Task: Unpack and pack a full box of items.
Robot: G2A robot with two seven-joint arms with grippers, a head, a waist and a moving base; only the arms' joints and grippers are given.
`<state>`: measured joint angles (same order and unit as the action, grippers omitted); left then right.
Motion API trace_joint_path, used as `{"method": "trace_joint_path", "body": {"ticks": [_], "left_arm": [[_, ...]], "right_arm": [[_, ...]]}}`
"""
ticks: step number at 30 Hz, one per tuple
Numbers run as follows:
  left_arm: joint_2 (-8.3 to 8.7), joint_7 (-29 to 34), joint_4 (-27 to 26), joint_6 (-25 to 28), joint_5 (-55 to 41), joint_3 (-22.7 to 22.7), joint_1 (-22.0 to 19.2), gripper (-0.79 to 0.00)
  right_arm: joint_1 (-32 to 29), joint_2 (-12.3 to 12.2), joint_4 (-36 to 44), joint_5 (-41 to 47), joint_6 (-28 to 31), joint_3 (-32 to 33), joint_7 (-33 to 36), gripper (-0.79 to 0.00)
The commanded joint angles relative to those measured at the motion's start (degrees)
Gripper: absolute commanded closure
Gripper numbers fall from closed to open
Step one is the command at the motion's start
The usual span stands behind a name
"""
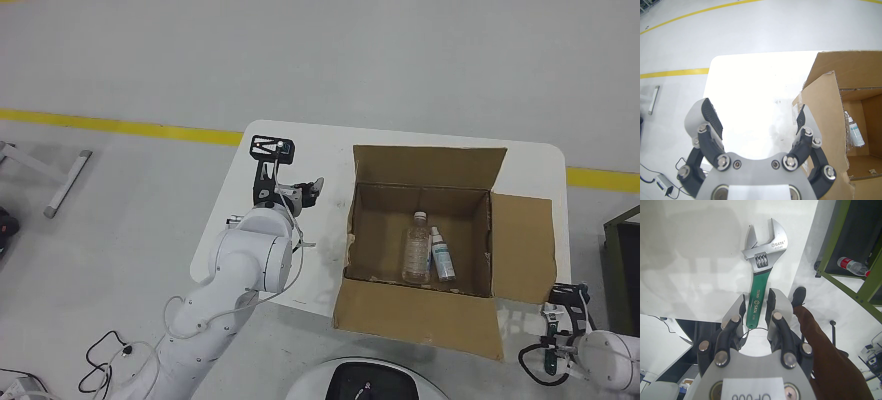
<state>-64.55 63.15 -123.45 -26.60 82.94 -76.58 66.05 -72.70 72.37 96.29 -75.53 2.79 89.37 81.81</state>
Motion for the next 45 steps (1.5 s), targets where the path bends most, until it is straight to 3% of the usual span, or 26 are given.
{"method": "trace_joint_path", "body": {"ticks": [1, 4, 9, 13, 25, 45], "left_arm": [[0.0, 0.0, 0.0, 0.0, 0.0, 0.0, 0.0, -0.785], [0.0, 0.0, 0.0, 0.0, 0.0, 0.0, 0.0, -0.785], [0.0, 0.0, 0.0, 0.0, 0.0, 0.0, 0.0, -0.785], [0.0, 0.0, 0.0, 0.0, 0.0, 0.0, 0.0, -0.785], [0.0, 0.0, 0.0, 0.0, 0.0, 0.0, 0.0, -0.785], [0.0, 0.0, 0.0, 0.0, 0.0, 0.0, 0.0, -0.785]], "right_arm": [[0.0, -0.1, -0.1, -0.1, -0.1, -0.1, 0.0, -0.289], [0.0, -0.2, -0.3, 0.1, -0.1, -0.1, -0.2, -0.185], [0.1, -0.3, -1.1, 0.0, -0.3, -0.7, -0.6, -0.148], [0.1, -0.4, -1.1, 0.1, -0.2, -0.9, -0.6, -0.003], [-2.1, -1.2, 5.4, 3.1, 0.5, 2.8, -0.1, 0.0], [-10.4, -2.5, 36.4, 22.9, -4.5, 25.5, -5.3, 0.0]]}}
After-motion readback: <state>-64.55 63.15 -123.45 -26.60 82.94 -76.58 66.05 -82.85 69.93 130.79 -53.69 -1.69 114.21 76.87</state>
